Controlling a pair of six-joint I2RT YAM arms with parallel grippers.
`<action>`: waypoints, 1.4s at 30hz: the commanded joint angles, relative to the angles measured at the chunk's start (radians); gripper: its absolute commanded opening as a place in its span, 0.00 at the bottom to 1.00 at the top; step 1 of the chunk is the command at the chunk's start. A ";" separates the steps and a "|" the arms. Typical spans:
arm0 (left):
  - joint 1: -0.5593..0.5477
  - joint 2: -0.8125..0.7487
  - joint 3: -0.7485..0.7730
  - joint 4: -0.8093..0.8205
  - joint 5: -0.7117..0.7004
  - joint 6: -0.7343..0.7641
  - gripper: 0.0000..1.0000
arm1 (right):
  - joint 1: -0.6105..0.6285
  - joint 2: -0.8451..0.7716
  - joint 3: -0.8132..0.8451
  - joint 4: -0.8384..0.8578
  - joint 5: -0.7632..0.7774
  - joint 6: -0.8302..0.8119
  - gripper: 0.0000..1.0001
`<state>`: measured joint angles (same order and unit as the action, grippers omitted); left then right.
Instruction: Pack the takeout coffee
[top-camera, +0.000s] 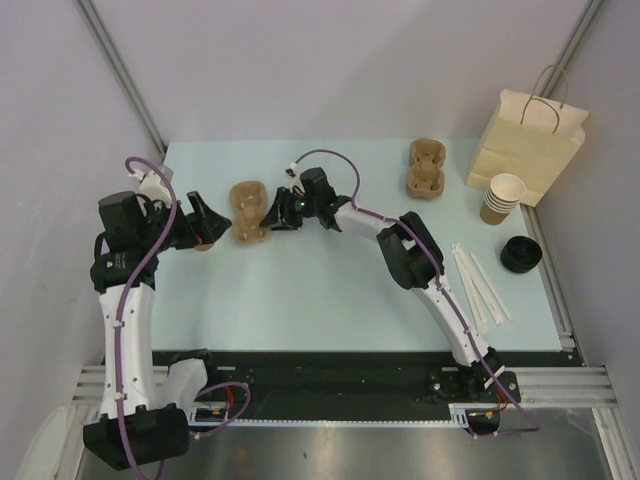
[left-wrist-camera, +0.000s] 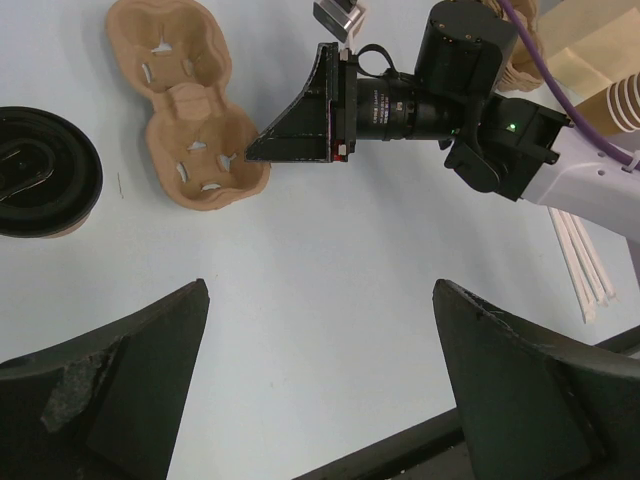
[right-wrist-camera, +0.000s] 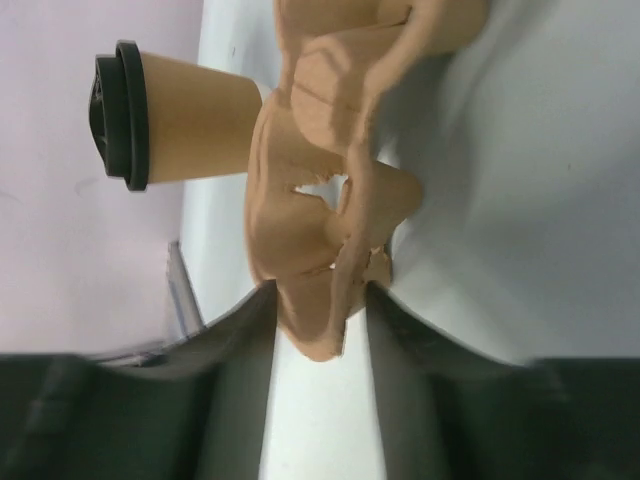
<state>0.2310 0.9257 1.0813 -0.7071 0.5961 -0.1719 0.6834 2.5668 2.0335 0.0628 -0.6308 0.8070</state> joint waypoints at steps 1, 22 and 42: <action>0.014 -0.018 0.037 -0.006 0.002 0.023 1.00 | -0.013 -0.052 0.054 0.017 0.025 -0.032 0.55; -0.016 0.171 0.012 0.369 0.261 -0.100 1.00 | -0.548 -0.674 0.275 -0.755 0.246 -0.804 1.00; -0.079 0.291 0.037 0.466 0.266 -0.127 1.00 | -1.168 -0.768 0.217 -0.923 0.095 -1.551 1.00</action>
<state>0.1555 1.2003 1.0817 -0.2928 0.8242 -0.2905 -0.4599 1.7363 2.1754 -0.7418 -0.4706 -0.5293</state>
